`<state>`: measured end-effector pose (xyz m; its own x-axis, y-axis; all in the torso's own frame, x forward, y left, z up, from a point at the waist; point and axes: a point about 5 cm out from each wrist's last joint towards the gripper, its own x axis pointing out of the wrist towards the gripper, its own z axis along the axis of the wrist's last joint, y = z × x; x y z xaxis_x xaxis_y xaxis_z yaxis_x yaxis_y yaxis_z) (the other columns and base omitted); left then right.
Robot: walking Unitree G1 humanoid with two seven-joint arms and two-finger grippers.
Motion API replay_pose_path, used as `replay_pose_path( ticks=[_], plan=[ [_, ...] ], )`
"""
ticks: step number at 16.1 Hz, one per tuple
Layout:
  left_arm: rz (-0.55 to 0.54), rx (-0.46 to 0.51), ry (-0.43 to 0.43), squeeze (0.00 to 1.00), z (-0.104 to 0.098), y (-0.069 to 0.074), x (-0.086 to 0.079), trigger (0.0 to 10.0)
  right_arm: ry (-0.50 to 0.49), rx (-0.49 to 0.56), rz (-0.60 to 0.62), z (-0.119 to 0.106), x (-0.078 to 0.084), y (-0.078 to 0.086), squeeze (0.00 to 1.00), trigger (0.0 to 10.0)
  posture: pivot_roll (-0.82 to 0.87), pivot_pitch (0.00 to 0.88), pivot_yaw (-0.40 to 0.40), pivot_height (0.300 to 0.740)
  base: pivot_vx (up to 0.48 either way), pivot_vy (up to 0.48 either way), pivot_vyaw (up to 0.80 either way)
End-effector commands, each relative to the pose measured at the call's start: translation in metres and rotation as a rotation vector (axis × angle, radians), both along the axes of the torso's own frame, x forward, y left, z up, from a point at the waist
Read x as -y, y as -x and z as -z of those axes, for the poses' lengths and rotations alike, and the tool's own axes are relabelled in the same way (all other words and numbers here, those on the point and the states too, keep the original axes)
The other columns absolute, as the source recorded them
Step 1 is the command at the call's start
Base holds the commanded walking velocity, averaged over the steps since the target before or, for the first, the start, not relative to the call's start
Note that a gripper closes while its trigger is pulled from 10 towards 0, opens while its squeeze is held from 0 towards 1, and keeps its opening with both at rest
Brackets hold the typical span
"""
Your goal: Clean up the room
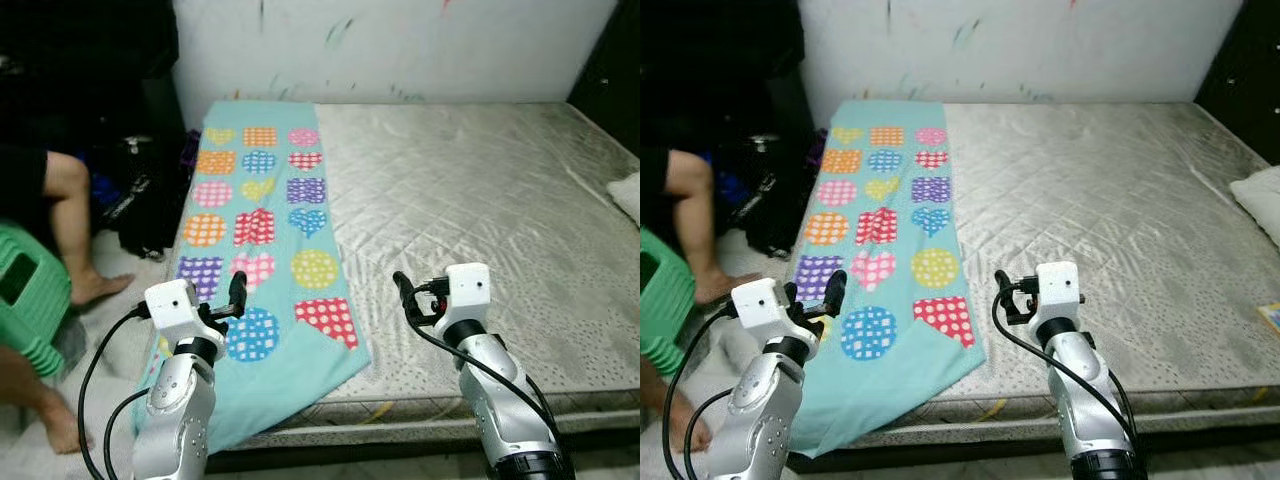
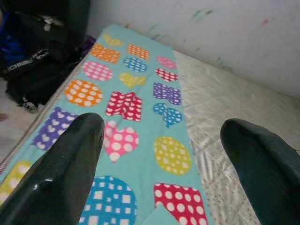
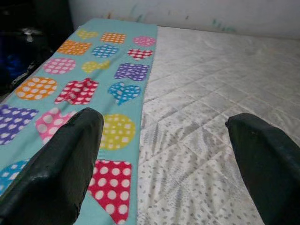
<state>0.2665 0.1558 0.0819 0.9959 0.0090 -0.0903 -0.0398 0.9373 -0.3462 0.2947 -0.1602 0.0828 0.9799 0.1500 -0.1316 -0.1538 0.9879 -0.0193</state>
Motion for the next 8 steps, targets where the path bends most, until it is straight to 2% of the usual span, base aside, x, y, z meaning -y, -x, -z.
replay_pose_path(
  ticks=[1,5,8],
  plan=[
    [0.009,0.006,0.012,0.00,-0.0019,-0.0009,0.0039,10.0,-0.001,0.004,-0.006,-0.0021,-0.0019,-0.0014,0.00,10.0,-0.15,0.000,-0.008,0.740,0.000,0.480,0.00],
    [0.010,0.004,0.011,0.00,-0.0017,-0.0012,0.0039,10.0,0.002,0.003,-0.007,-0.0021,-0.0013,-0.0014,0.00,10.0,-0.15,0.000,-0.008,0.740,0.000,0.480,0.00],
    [0.012,0.021,0.018,0.00,-0.0032,-0.0011,0.0038,10.0,0.005,0.004,-0.010,-0.0022,-0.0014,-0.0017,0.00,10.0,-0.15,0.000,-0.009,0.740,0.000,0.000,0.00]
  ],
)
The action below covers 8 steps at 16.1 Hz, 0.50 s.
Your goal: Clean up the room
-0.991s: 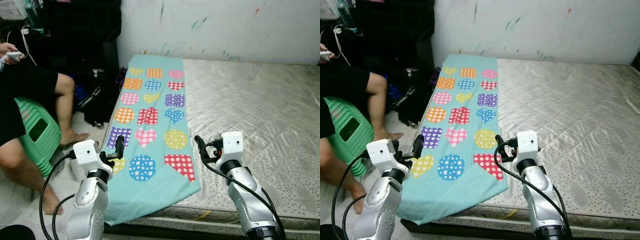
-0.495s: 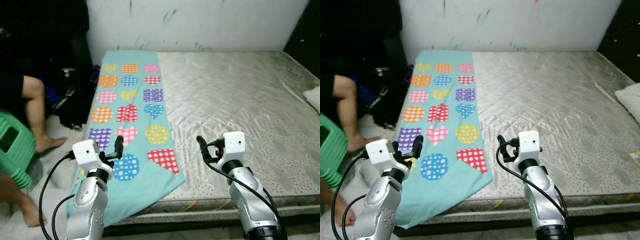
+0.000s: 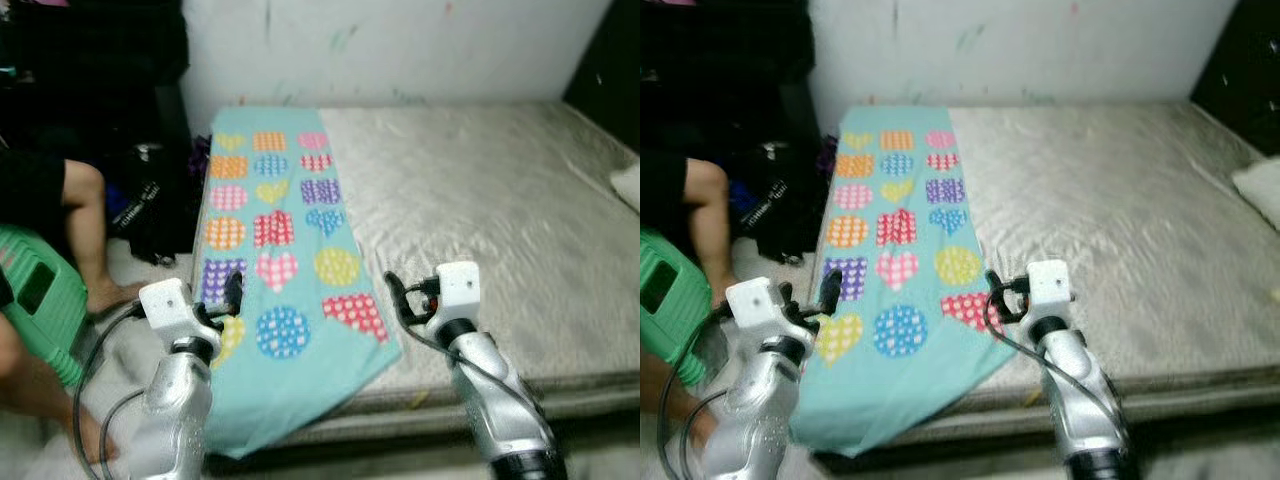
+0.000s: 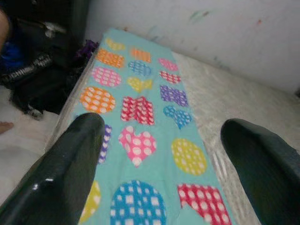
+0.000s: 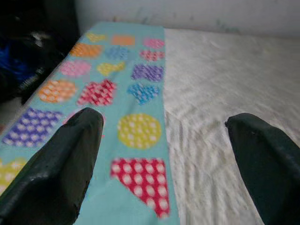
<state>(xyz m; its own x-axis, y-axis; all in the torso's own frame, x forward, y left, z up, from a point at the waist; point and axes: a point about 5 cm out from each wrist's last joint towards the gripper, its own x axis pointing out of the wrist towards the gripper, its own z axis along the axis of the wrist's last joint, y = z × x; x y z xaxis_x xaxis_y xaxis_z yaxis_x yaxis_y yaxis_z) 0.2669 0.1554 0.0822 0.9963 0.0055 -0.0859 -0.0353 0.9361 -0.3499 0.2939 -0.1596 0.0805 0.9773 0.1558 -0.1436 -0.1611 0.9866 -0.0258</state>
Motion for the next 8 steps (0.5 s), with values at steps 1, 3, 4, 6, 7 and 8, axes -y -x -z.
replay_pose_path(
  ticks=[1,3,4,6,7,8],
  plan=[
    [0.013,0.022,0.014,0.00,-0.0035,-0.0007,0.0036,10.0,-0.003,0.015,-0.004,-0.0045,-0.0009,-0.0026,0.00,10.0,-0.15,0.000,-0.009,0.740,0.000,0.000,0.00],
    [0.022,0.030,0.016,0.00,-0.0047,-0.0005,0.0043,10.0,-0.001,0.015,-0.007,-0.0046,-0.0011,-0.0027,0.00,10.0,-0.15,0.000,-0.009,0.740,0.000,0.000,0.00],
    [0.022,0.030,0.017,0.00,-0.0047,-0.0006,0.0041,10.0,0.000,0.014,-0.008,-0.0046,-0.0012,-0.0028,0.00,10.0,-0.15,0.000,-0.009,0.740,0.000,0.000,0.00],
    [0.022,0.032,0.018,0.00,-0.0049,-0.0004,0.0036,10.0,0.002,0.012,-0.010,-0.0045,-0.0012,-0.0031,0.00,10.0,-0.15,0.000,-0.009,0.740,0.000,0.000,0.00],
    [0.026,0.036,0.022,0.00,-0.0051,-0.0005,0.0037,10.0,0.003,0.011,-0.011,-0.0043,-0.0011,-0.0033,0.00,10.0,-0.15,0.000,-0.009,0.740,0.000,0.000,0.00],
    [0.029,0.039,0.023,0.00,-0.0055,-0.0004,0.0040,10.0,0.004,0.010,-0.013,-0.0043,-0.0011,-0.0034,0.00,10.0,-0.15,0.000,-0.009,0.740,0.000,0.000,0.00]
  ],
)
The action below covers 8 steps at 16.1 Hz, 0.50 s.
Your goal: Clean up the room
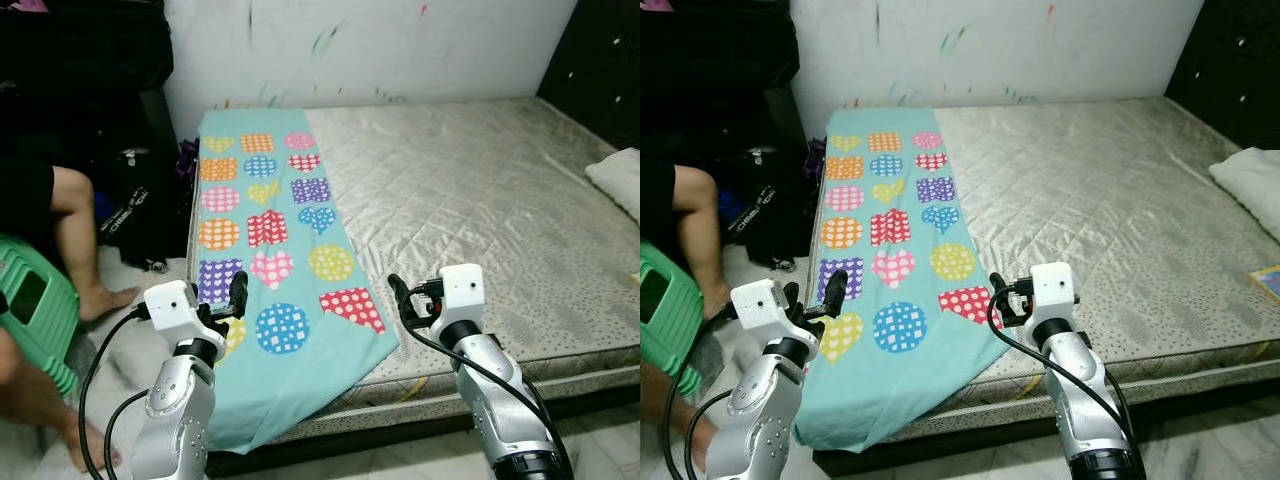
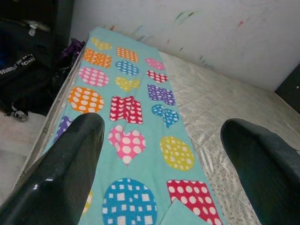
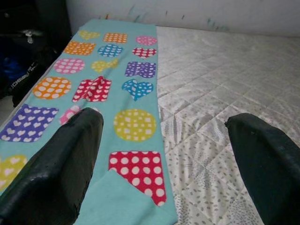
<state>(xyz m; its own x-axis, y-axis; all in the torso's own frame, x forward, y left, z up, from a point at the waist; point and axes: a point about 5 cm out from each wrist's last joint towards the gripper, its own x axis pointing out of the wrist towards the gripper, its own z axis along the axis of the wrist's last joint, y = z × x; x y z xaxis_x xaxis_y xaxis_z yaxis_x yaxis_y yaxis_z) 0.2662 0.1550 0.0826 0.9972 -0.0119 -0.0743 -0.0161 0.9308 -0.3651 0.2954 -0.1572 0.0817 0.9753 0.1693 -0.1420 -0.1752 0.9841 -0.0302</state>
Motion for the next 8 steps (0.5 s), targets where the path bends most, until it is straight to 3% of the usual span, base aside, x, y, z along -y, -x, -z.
replay_pose_path(
  ticks=[1,8],
  plan=[
    [0.015,0.030,0.007,0.00,-0.0054,-0.0011,0.0037,10.0,0.001,0.007,0.000,-0.0030,0.0013,-0.0020,0.00,10.0,-0.15,0.000,-0.009,0.740,0.000,0.000,0.00],
    [0.032,0.043,0.013,0.00,-0.0067,-0.0011,0.0059,10.0,0.007,0.006,0.002,-0.0028,0.0025,-0.0035,0.00,10.0,-0.15,0.000,-0.013,0.740,0.349,0.000,0.00]
  ],
)
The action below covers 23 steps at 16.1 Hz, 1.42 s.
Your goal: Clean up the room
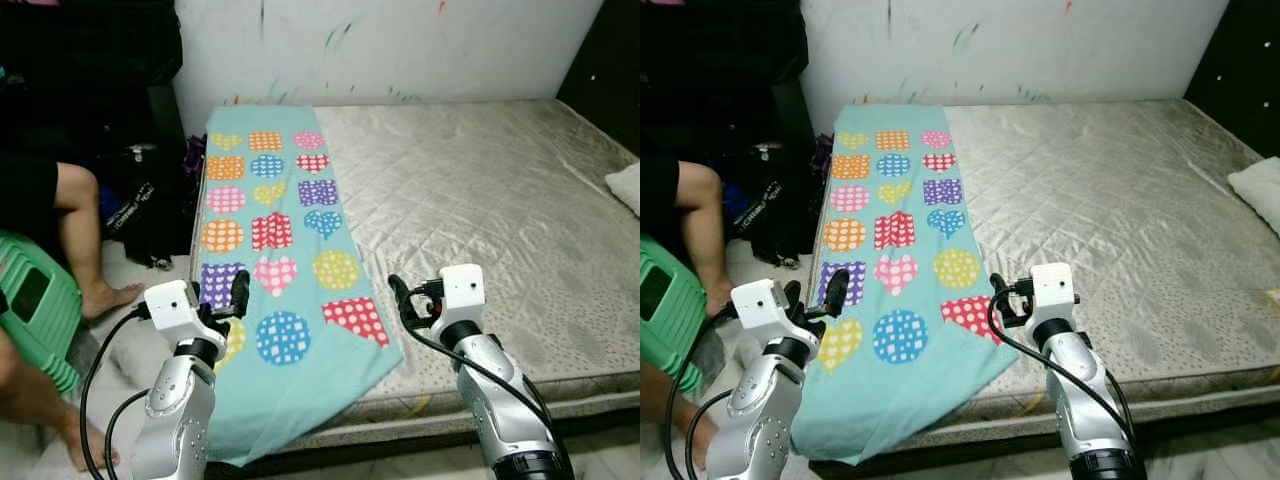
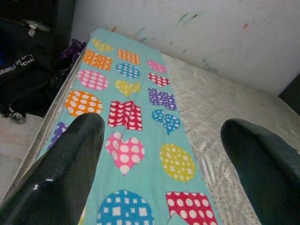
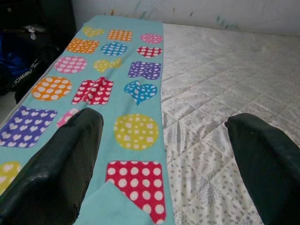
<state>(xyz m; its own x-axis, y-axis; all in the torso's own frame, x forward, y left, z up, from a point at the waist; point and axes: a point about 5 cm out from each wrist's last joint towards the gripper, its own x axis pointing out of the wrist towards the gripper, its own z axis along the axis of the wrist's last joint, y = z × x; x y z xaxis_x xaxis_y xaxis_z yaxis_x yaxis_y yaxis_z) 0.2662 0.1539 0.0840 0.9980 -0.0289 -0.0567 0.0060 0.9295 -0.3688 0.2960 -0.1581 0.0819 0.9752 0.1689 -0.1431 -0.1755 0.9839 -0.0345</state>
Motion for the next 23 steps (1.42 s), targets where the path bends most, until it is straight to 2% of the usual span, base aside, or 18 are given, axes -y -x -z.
replay_pose_path(
  ticks=[1,5,8,12,13,14,15,17,19,21,23],
  plan=[
    [0.015,0.025,0.008,0.00,-0.005,-0.001,0.005,10.0,0.003,0.005,0.004,-0.002,0.002,-0.003,0.00,10.0,-0.15,0.000,-0.013,0.740,0.379,0.000,0.00],
    [0.000,-0.003,-0.013,0.00,-0.002,0.001,0.001,10.0,0.015,-0.010,0.005,0.001,0.005,-0.002,0.00,10.0,-0.15,0.000,-0.012,0.740,0.347,0.000,0.00],
    [-0.021,-0.040,-0.080,0.00,0.001,0.002,-0.004,10.0,0.046,-0.010,0.007,0.002,0.007,-0.002,0.00,10.0,-0.15,0.000,-0.012,0.740,0.000,0.000,0.00],
    [-0.068,-0.054,-0.123,0.00,-0.001,0.011,-0.021,10.0,0.128,-0.017,-0.009,0.005,0.011,-0.003,0.00,10.0,-0.13,0.000,-0.016,0.740,0.000,0.000,0.00],
    [-0.091,-0.076,-0.153,0.00,0.000,0.015,-0.027,10.0,0.131,-0.031,-0.009,0.007,0.014,-0.002,0.00,10.0,-0.13,0.000,-0.021,0.740,0.000,0.000,0.00],
    [-0.121,-0.110,-0.186,0.00,0.002,0.022,-0.035,10.0,0.083,-0.052,-0.008,0.008,0.016,-0.001,0.00,10.0,-0.13,0.000,-0.021,0.740,0.000,0.000,0.00],
    [-0.144,-0.130,-0.239,0.00,0.004,0.032,-0.045,10.0,0.081,-0.079,-0.033,0.009,0.019,0.002,0.00,10.0,-0.12,0.000,-0.024,0.740,0.000,0.000,0.00],
    [-0.151,-0.122,-0.314,0.00,0.004,0.047,-0.059,10.0,0.108,-0.080,-0.035,0.009,0.030,0.006,0.00,10.0,-0.11,0.000,-0.028,0.740,0.000,0.000,0.00],
    [-0.178,-0.122,-0.390,0.00,0.002,0.060,-0.073,10.0,0.158,-0.026,0.002,0.004,0.047,0.008,0.00,10.0,-0.08,0.000,-0.042,0.740,0.000,0.000,0.00],
    [-0.192,-0.136,-0.394,0.00,0.002,0.064,-0.076,10.0,0.185,-0.013,0.011,0.003,0.051,0.009,0.00,10.0,-0.08,0.000,-0.042,0.740,0.000,0.000,0.00],
    [-0.167,-0.092,-0.423,0.00,0.001,0.063,-0.072,10.0,0.208,0.025,0.005,0.004,0.049,0.010,0.00,10.0,-0.08,0.000,-0.039,0.740,0.000,0.000,0.00]
  ],
)
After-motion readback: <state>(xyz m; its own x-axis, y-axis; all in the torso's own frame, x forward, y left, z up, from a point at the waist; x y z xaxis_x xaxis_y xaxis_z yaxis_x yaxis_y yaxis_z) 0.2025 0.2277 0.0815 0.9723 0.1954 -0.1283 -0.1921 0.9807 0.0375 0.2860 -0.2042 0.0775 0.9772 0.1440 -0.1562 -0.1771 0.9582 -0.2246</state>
